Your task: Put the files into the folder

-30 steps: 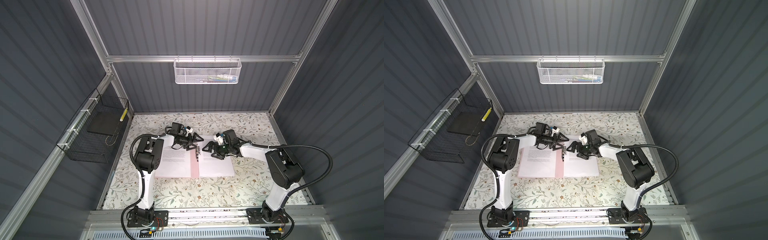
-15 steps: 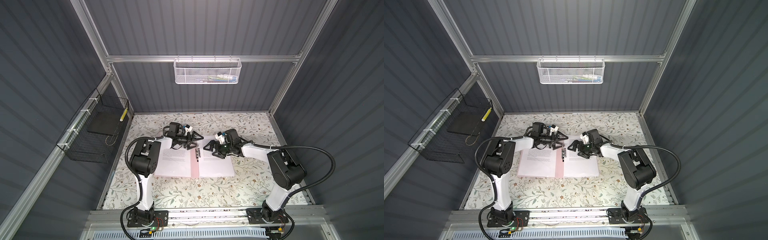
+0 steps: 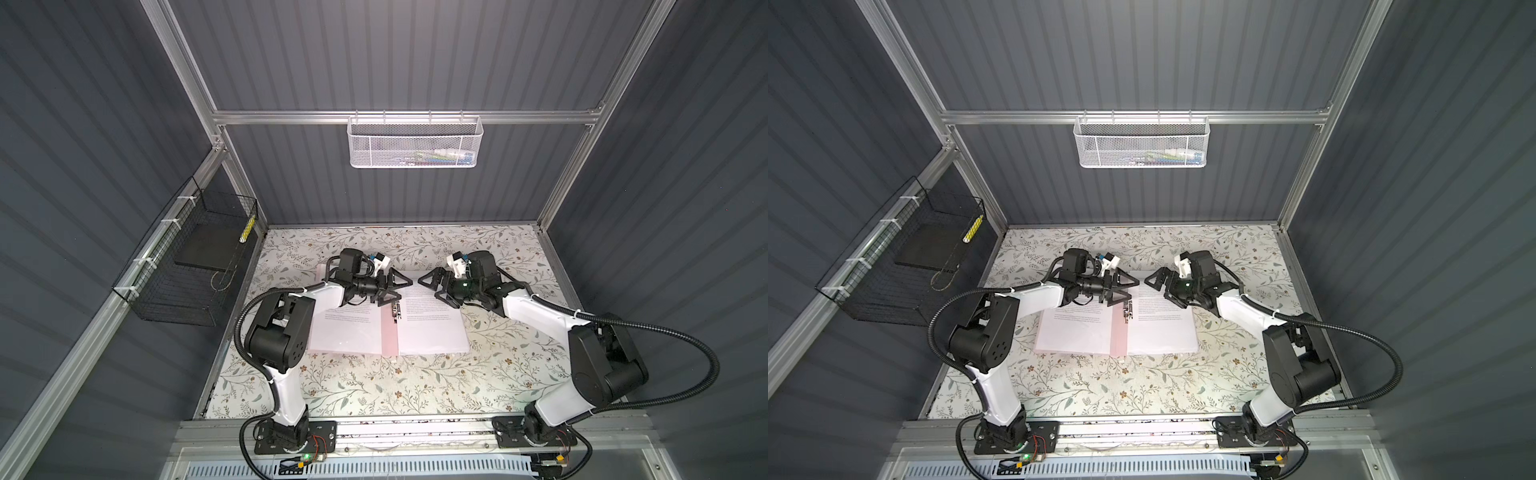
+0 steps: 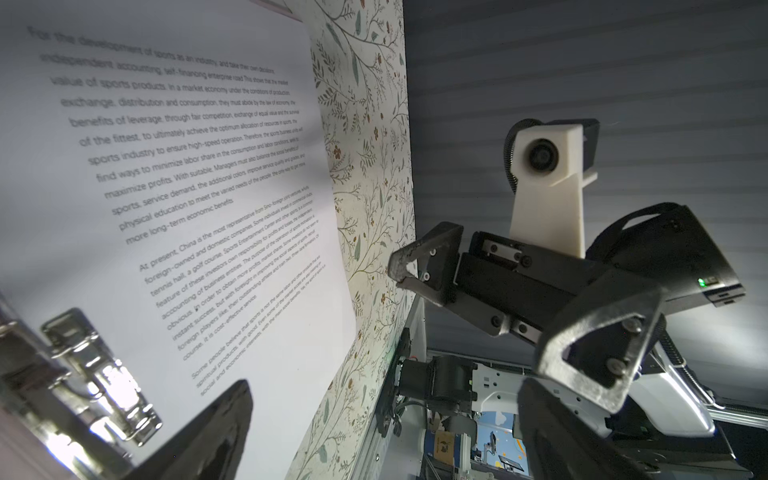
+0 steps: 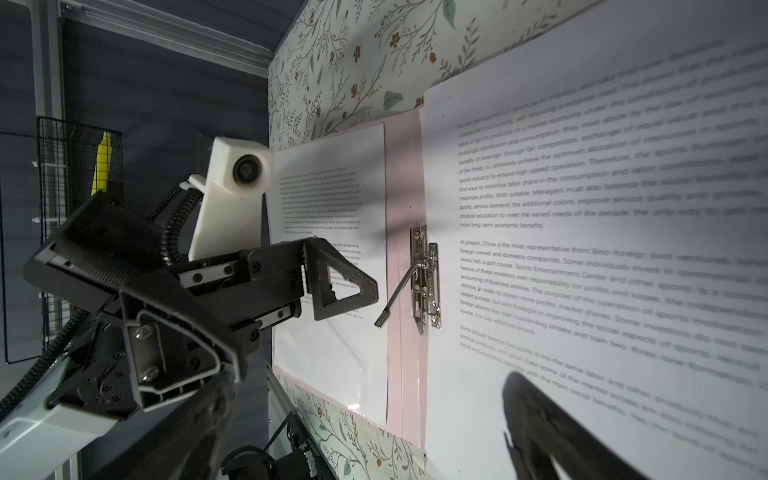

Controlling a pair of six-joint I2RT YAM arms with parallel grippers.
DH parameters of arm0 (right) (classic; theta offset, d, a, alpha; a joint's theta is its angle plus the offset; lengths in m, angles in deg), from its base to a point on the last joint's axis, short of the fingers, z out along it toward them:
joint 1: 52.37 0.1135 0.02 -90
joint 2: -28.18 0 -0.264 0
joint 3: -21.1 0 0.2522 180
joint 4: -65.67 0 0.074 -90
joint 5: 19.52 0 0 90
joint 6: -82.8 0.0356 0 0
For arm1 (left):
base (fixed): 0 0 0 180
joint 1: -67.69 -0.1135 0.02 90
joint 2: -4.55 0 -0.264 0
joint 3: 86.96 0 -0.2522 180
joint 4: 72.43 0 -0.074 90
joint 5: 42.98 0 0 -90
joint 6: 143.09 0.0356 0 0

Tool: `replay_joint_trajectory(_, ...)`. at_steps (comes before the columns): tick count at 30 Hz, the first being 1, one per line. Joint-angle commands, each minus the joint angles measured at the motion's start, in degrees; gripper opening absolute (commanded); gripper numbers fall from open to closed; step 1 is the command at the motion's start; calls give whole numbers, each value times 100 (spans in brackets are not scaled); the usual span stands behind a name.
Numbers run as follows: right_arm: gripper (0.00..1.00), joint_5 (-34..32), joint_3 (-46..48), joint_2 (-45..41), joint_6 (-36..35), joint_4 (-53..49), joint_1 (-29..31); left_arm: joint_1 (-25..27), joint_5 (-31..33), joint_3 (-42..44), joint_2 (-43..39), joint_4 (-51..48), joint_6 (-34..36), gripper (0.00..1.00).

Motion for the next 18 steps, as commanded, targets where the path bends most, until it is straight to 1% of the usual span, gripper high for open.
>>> replay_joint_trajectory(1, 99, 274, 287, 128, 728, 461, -66, -16, 615, -613, -747, -1421, 661, 100)
replay_joint_trajectory(2, 99, 324, 408, 106, 920, 675, -48, -16, 1124, -896, -945, -2339, 1122, 100)
replay_joint_trajectory(3, 99, 268, 531, 33, 1120, 783, -8, -19, 1805, -1155, -1156, -3319, 1532, 100)
replay_joint_trajectory(4, 99, 78, 638, -82, 1330, 718, 54, -28, 2480, -1250, -1379, -4055, 1756, 100)
replay_joint_trajectory(5, 98, -146, 732, -205, 1522, 639, 143, -49, 3021, -1186, -1605, -4525, 1868, 100)
replay_joint_trajectory(7, 88, -725, 959, -482, 2051, 573, 445, -139, 4222, -804, -2324, -5238, 1973, 100)
replay_joint_trajectory(9, 78, -1120, 916, -581, 2469, 424, 853, -239, 5105, -385, -3035, -5732, 2028, 100)
replay_joint_trajectory(10, 73, -1302, 846, -565, 2711, 300, 1040, -359, 5387, -231, -3371, -6004, 2050, 100)
replay_joint_trajectory(11, 69, -1352, 776, -507, 2876, 248, 1186, -472, 5498, -135, -3635, -6193, 2088, 100)
replay_joint_trajectory(12, 66, -1614, 679, -404, 3011, 248, 1344, -605, 5572, -32, -3925, -6323, 2134, 100)
replay_joint_trajectory(14, 60, -1711, 542, -177, 3309, 264, 1529, -789, 5595, 77, -4250, -6539, 2274, 100)
replay_joint_trajectory(16, 50, -1682, 500, 125, 3675, 603, 1648, -936, 5600, 165, -4285, -6697, 2367, 100)
replay_joint_trajectory(17, 46, -1656, 460, 311, 3873, 741, 1697, -1050, 5503, 261, -4248, -6686, 2430, 100)
replay_joint_trajectory(18, 45, -1634, 422, 487, 4015, 867, 1745, -1184, 5313, 380, -4222, -6606, 2470, 100)
